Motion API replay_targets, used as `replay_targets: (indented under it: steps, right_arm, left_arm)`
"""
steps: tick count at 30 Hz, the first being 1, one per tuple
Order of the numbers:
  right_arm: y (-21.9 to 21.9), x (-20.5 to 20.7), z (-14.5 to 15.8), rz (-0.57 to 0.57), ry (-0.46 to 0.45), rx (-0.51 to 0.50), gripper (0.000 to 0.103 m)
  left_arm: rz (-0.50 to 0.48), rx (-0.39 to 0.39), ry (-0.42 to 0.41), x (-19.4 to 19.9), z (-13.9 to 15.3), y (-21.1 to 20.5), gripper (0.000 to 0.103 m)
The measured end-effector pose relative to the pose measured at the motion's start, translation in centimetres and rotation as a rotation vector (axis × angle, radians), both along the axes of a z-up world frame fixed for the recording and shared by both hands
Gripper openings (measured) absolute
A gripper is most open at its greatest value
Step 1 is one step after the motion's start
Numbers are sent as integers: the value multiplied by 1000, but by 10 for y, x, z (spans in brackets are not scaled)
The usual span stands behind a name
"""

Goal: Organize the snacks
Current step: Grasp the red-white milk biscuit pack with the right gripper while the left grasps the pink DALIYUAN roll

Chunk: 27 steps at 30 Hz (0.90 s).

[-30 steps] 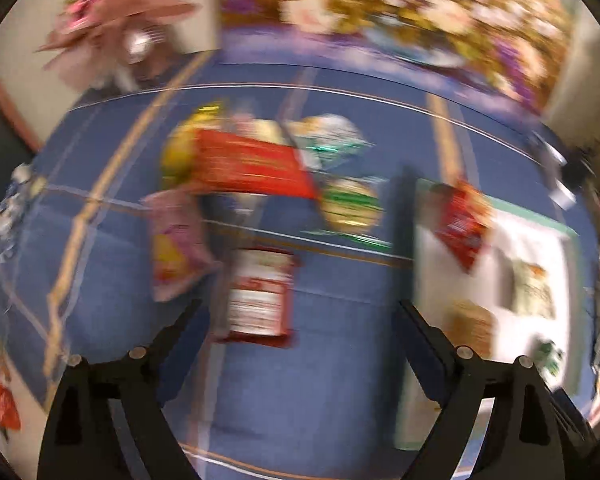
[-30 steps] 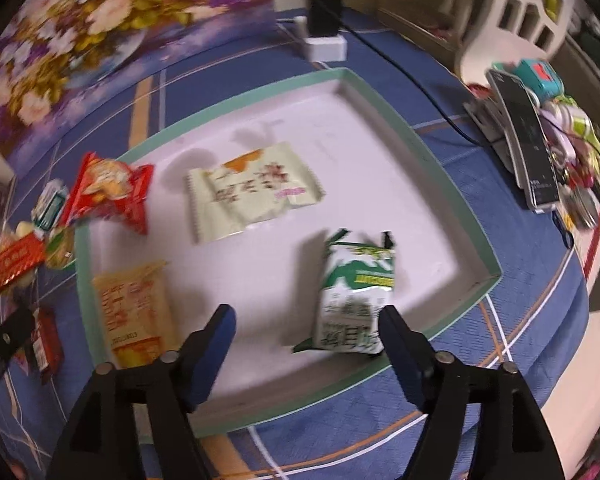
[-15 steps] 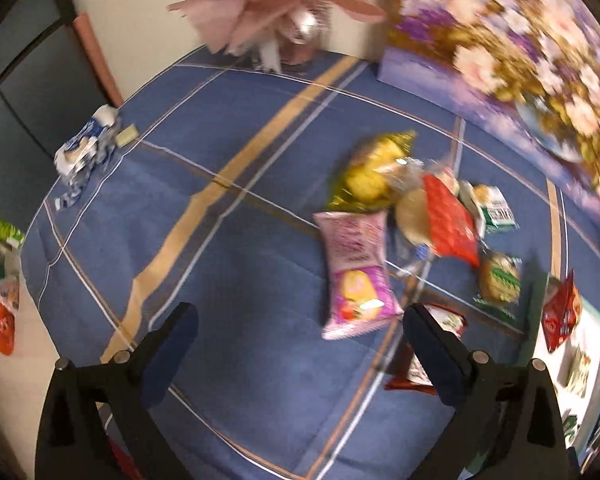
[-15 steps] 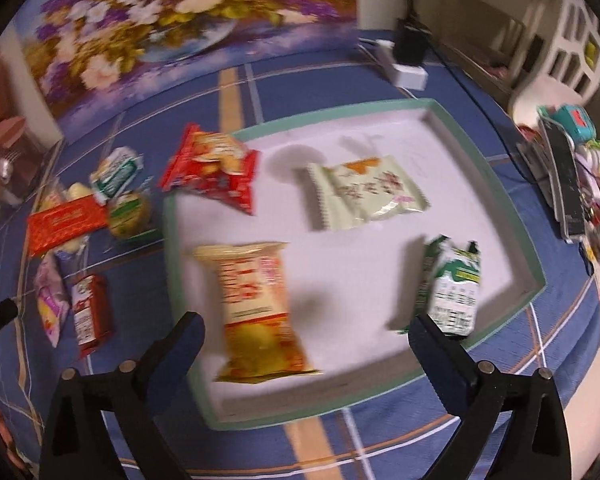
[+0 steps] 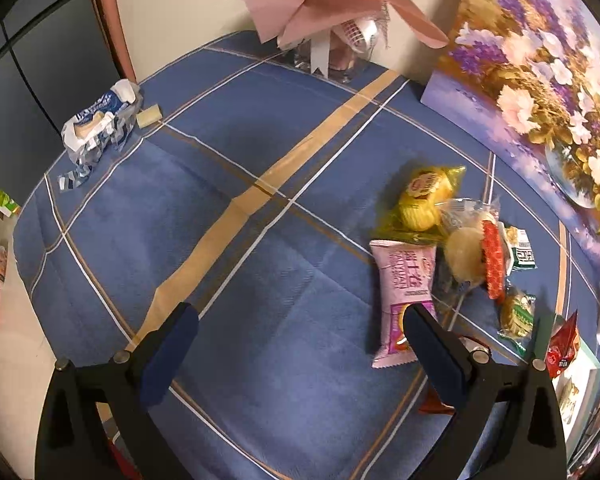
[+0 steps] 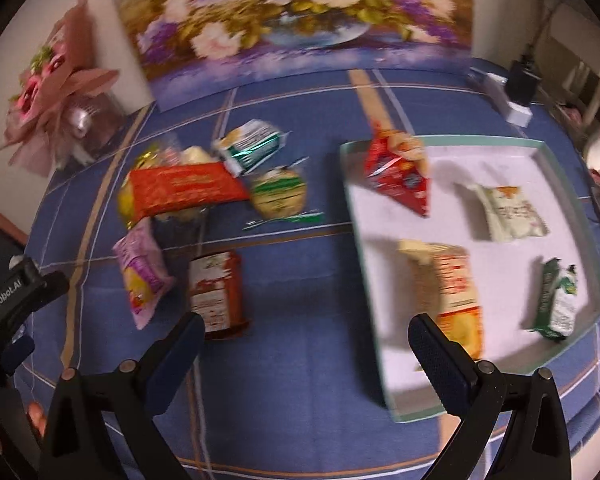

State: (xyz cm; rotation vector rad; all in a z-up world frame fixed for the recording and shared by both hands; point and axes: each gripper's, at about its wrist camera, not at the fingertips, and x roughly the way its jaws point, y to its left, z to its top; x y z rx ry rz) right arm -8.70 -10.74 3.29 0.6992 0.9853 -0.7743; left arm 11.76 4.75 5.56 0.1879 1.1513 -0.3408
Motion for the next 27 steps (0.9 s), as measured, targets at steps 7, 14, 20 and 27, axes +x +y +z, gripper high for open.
replay_targets:
  steps: [7, 14, 20, 27]
  right_arm:
    - [5, 22, -28, 41, 51, 32, 103]
    - [2, 37, -45, 68, 81, 21, 103]
    - [0, 54, -55, 97, 98, 2, 103]
    - [-8, 68, -66, 96, 111, -11, 103]
  left_arm:
    - [-41, 48, 84, 7, -32, -13, 102]
    - [-49, -3, 116, 14, -39, -25, 102]
    - [-116, -70, 137, 14, -41, -45, 102]
    - [-138, -100, 155, 22, -52, -55, 97]
